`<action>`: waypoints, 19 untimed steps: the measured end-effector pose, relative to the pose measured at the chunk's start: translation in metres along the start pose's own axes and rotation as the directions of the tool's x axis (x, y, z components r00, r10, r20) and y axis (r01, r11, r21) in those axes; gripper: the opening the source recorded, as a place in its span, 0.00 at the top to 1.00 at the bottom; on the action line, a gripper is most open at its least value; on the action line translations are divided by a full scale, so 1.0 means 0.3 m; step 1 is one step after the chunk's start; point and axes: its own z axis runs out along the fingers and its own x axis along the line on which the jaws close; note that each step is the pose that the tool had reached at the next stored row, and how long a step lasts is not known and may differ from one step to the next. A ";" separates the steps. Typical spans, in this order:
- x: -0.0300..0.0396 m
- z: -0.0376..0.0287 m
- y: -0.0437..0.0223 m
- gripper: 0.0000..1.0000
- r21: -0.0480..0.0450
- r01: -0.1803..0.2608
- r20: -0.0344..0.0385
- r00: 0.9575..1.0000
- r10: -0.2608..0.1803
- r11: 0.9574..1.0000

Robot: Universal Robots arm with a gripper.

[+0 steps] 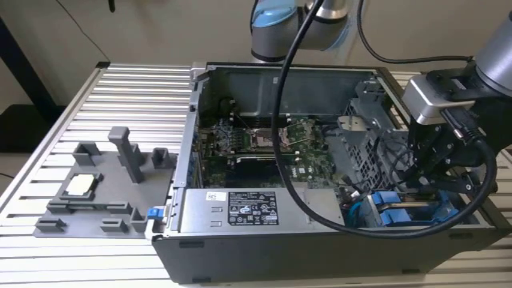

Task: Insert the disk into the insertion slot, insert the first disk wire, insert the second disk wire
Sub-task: 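Insert the second disk wire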

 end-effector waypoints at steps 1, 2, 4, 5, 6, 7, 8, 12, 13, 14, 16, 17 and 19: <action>0.001 0.003 0.000 0.84 0.001 -0.012 0.000 1.000 0.012 1.000; 0.001 0.006 0.000 0.84 0.002 -0.022 0.000 1.000 0.022 1.000; 0.002 0.011 -0.002 0.84 0.003 -0.032 -0.001 0.999 0.032 0.999; 0.002 0.014 -0.005 0.84 0.003 -0.035 -0.001 0.999 0.035 0.999; 0.003 0.016 -0.006 0.84 0.004 -0.040 -0.001 0.999 0.040 0.999; 0.003 0.019 -0.008 0.84 0.004 -0.043 -0.001 0.999 0.043 0.999; 0.003 0.020 -0.010 0.84 0.005 -0.047 -0.001 0.999 0.047 0.999; 0.004 0.026 -0.017 0.84 0.006 -0.064 -0.001 0.998 0.064 0.998; 0.004 0.027 -0.018 0.84 0.006 -0.068 -0.002 0.998 0.068 0.998; 0.004 0.028 -0.018 0.84 0.007 -0.072 -0.002 0.997 0.072 0.997; 0.005 0.032 -0.019 0.84 0.007 -0.077 -0.004 0.997 0.077 0.997; 0.005 0.034 -0.019 0.84 0.008 -0.077 -0.006 0.997 0.077 0.997; 0.005 0.038 -0.019 0.84 0.008 -0.078 -0.008 0.997 0.078 0.997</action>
